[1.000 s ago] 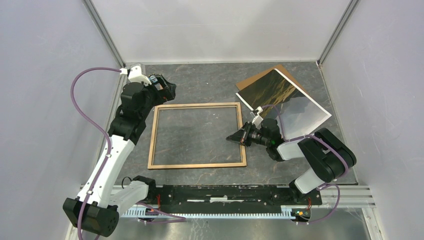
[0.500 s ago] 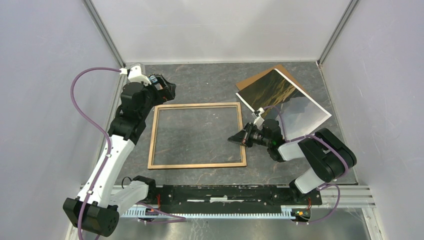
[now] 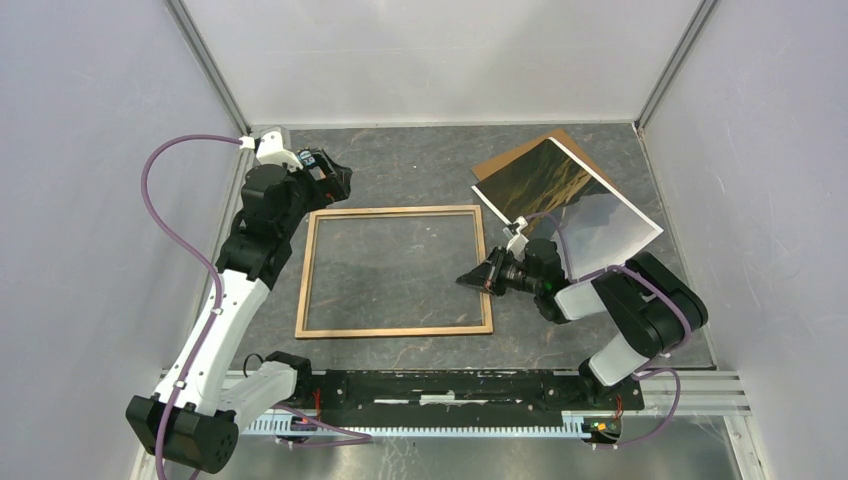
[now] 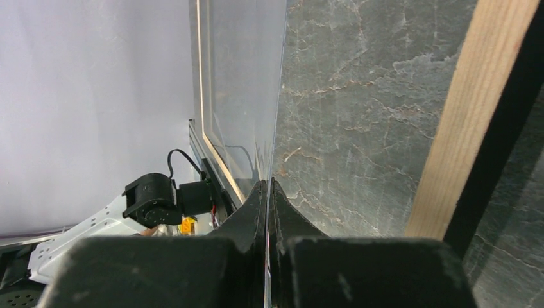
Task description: Put the photo into the frame
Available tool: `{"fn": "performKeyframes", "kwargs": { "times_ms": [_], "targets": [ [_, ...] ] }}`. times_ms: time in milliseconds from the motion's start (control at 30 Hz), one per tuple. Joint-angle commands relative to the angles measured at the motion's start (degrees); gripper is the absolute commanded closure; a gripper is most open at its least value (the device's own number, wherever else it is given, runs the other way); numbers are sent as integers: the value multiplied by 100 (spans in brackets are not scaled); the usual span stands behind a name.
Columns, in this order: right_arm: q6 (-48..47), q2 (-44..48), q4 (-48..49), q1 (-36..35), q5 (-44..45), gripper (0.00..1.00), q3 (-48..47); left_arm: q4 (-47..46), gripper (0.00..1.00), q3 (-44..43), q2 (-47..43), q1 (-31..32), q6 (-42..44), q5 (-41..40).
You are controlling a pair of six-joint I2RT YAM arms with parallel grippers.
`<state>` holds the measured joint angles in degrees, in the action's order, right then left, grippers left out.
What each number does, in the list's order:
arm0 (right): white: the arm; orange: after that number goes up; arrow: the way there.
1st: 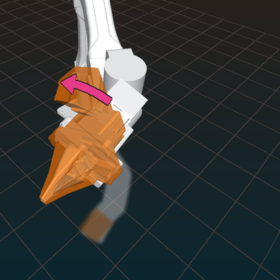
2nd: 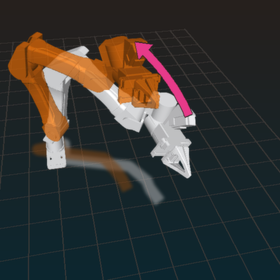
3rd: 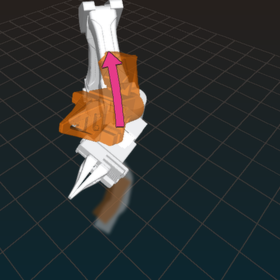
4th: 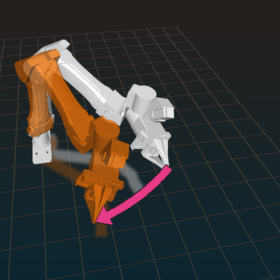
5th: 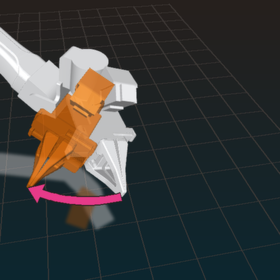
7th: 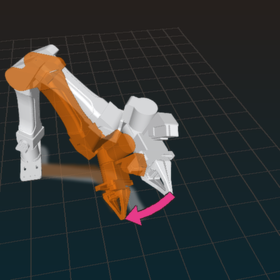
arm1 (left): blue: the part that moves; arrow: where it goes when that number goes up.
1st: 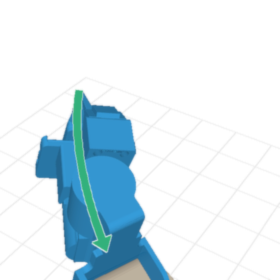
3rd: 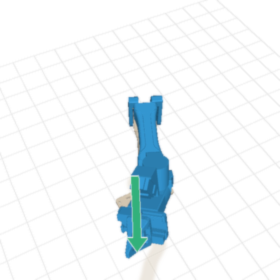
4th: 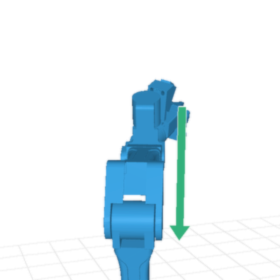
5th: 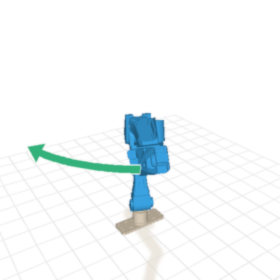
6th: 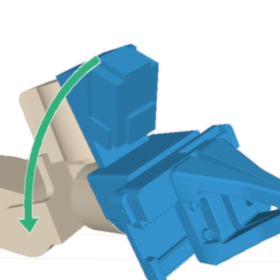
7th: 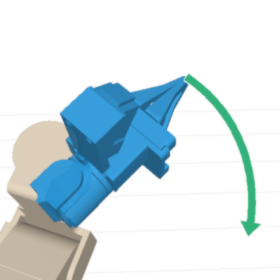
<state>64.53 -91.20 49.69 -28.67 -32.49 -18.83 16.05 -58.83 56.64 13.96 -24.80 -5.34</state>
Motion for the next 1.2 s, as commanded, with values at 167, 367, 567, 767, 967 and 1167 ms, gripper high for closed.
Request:
{"fn": "performKeyframes", "kwargs": {
  "times_ms": [167, 367, 567, 767, 967, 1167],
  "targets": [
    [-416, -189, -22, 86, -361, 100, -222, -279, 0, 12, 0, -24, 124, 102],
    [-595, -299, -177, 152, -428, 100, -338, -285, 0, 12, 5, -24, 115, 116],
    [-708, -384, -249, 166, -470, 100, -487, -285, 0, 12, 17, -26, 115, 121],
    [-1097, -246, -777, 159, -356, 76, -619, -295, 0, 20, 32, -24, 89, 156],
    [-1946, 241, -2156, 160, 46, 53, -877, -312, 0, 29, 31, -24, 54, 240],
    [-2965, 612, -3682, 160, 474, 34, -1394, -342, 0, 63, -34, -16, 28, 272]
  ]
}}
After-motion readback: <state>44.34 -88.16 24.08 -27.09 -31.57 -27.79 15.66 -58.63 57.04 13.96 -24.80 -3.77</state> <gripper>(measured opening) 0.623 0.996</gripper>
